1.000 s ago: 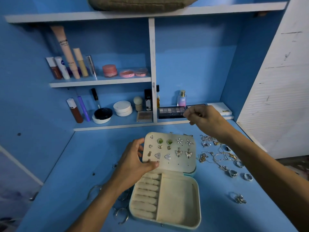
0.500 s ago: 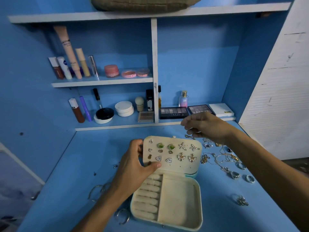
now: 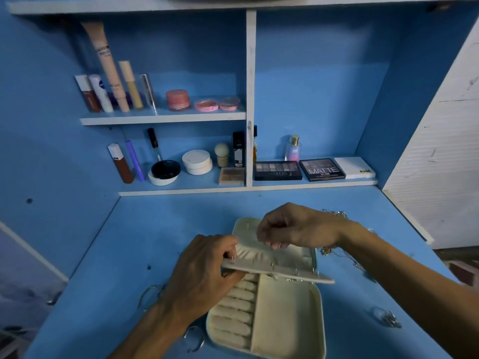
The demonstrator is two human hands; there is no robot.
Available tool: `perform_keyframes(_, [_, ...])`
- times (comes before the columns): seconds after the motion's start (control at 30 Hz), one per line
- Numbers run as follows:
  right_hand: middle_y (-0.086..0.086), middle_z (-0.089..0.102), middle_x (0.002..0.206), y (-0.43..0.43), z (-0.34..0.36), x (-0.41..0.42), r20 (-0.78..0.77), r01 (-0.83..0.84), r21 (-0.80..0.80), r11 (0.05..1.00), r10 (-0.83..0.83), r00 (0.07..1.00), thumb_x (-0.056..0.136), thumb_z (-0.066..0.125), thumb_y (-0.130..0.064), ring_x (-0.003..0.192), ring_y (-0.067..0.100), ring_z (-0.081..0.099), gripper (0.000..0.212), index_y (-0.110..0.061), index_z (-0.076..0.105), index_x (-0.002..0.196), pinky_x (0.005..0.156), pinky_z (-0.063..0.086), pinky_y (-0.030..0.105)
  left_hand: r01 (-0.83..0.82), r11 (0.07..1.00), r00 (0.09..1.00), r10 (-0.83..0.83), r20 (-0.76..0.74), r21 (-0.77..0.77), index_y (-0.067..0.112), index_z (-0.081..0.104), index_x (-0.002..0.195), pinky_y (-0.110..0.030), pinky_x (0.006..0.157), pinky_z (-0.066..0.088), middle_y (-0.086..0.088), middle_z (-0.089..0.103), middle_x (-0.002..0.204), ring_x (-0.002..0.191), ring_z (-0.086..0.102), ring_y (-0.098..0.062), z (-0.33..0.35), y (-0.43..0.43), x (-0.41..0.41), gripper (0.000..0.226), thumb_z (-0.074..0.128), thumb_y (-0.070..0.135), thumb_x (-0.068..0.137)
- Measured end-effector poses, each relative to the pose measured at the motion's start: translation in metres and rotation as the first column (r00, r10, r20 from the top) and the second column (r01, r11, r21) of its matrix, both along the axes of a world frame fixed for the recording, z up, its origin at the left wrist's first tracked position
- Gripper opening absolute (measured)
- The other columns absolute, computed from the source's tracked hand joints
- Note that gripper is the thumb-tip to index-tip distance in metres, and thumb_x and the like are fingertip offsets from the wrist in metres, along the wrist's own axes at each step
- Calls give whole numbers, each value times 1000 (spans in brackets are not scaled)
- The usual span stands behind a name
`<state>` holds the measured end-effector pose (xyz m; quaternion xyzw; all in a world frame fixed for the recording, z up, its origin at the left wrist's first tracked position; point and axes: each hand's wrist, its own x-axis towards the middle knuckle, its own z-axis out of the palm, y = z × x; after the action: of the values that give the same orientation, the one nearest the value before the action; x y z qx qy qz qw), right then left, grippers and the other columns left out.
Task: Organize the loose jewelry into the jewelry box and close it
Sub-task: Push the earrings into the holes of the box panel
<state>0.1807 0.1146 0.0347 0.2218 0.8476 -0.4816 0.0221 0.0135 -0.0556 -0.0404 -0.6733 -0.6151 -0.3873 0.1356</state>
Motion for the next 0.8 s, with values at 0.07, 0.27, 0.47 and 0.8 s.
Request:
perform_keyframes(0.07, [5,69,81,-4,-4,-2,12,-37,70,997,37,999,95,57,-10,72,6,61,17,-19,71,92,67,47,17,29,999,996,-28,-79,20,25,48,96,-21,69,42,8,63,76,76,52,-8,2,1,-5,33,68,43,76])
perform_keyframes(0.27, [3,73,97,-9,-15,-3,45,-146,86,986,142,989,97,58,-17,90,17,67,17,-26,72,98,81,54,29,145,987,954,-120,-274,71,19,47,94,-20,68,35,-1,67,75,74,46,-11,6,4,-14,30,67,24,72])
perform_keyframes(0.47, [-12,71,97,-9,-16,-4,48,-154,104,983,150,988,98,58,-18,86,0,64,17,-30,71,97,74,47,16,202,976,933,-169,-318,75,13,50,101,-27,71,39,-5,69,80,77,50,-15,-5,7,-21,29,66,15,78])
perform_keyframes(0.8, [-9,71,97,-7,-18,-3,38,-142,107,984,138,990,99,59,-21,89,8,66,13,-22,72,99,77,51,22,196,978,952,-171,-254,75,13,51,101,-26,71,40,3,58,93,78,51,-14,-6,9,-20,29,68,16,78])
